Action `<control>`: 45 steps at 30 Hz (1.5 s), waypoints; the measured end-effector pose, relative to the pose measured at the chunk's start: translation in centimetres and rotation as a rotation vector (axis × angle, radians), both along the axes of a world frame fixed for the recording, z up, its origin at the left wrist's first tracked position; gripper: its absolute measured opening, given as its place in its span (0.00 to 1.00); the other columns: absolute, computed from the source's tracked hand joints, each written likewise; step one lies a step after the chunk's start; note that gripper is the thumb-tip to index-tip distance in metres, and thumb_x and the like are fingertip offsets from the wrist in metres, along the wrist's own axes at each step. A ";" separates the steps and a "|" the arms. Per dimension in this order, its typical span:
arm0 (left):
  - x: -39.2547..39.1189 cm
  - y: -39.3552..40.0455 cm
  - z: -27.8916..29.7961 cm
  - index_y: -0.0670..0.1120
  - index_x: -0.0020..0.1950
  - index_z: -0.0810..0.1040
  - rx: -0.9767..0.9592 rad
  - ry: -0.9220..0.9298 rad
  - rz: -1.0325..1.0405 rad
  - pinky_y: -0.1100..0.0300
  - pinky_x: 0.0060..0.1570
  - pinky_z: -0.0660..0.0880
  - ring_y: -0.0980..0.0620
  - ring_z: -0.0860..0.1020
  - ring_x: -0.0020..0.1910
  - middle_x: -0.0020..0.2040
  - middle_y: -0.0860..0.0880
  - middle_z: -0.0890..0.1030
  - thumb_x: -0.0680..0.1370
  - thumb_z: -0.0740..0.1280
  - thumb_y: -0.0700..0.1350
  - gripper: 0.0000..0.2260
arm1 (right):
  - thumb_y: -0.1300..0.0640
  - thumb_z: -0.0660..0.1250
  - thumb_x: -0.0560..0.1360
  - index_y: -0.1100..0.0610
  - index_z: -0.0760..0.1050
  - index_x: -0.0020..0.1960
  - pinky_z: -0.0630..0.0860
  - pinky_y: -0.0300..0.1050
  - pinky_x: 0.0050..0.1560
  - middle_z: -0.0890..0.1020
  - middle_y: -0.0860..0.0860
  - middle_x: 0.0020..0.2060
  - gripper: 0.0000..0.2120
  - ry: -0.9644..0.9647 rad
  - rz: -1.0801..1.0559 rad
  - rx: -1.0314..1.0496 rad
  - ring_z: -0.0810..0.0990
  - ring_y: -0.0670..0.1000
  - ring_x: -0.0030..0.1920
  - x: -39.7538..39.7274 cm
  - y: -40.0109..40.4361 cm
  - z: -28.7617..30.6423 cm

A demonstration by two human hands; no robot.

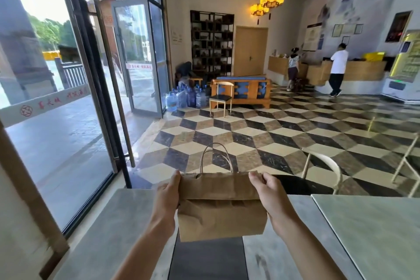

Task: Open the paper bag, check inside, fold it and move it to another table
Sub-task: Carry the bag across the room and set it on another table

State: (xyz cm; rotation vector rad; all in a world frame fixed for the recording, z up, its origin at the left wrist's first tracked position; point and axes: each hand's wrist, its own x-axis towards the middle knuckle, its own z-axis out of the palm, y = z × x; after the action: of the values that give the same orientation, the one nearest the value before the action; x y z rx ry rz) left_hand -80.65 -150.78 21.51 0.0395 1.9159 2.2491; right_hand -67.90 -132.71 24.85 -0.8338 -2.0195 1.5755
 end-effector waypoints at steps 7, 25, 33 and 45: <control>-1.0 3.3 -6.2 0.36 0.38 0.82 -0.109 -0.043 0.002 0.55 0.39 0.71 0.45 0.77 0.35 0.36 0.40 0.79 0.80 0.64 0.56 0.25 | 0.51 0.60 0.82 0.60 0.77 0.51 0.76 0.52 0.56 0.79 0.65 0.56 0.13 -0.023 0.048 -0.084 0.79 0.54 0.54 -1.4 4.7 -6.3; -2.1 0.6 -23.3 0.48 0.25 0.58 -0.465 -0.217 0.086 0.55 0.32 0.56 0.50 0.61 0.28 0.23 0.51 0.61 0.81 0.64 0.56 0.28 | 0.57 0.59 0.83 0.65 0.72 0.43 0.64 0.40 0.37 0.71 0.52 0.36 0.14 -0.261 0.117 -0.104 0.69 0.50 0.39 -3.4 2.9 -23.7; -3.1 -0.4 -27.3 0.45 0.28 0.60 -0.650 -0.256 0.073 0.54 0.32 0.63 0.47 0.62 0.29 0.26 0.49 0.60 0.81 0.65 0.53 0.26 | 0.59 0.60 0.82 0.55 0.64 0.34 0.62 0.39 0.35 0.65 0.47 0.29 0.17 -0.400 0.077 -0.081 0.64 0.46 0.31 -4.7 1.5 -29.4; -2.8 -0.5 -30.6 0.44 0.29 0.65 -0.726 -0.274 -0.032 0.58 0.32 0.66 0.48 0.69 0.31 0.24 0.45 0.64 0.79 0.65 0.57 0.24 | 0.56 0.63 0.81 0.51 0.67 0.35 0.67 0.41 0.40 0.69 0.46 0.28 0.15 -0.487 -0.020 -0.114 0.71 0.50 0.36 -3.9 1.0 -33.3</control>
State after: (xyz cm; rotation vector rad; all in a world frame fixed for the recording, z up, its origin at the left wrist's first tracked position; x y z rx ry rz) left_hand -83.43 -151.24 -9.05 -0.3151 2.3990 1.3305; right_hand -71.79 -131.76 -8.46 -1.3881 -2.2430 1.6014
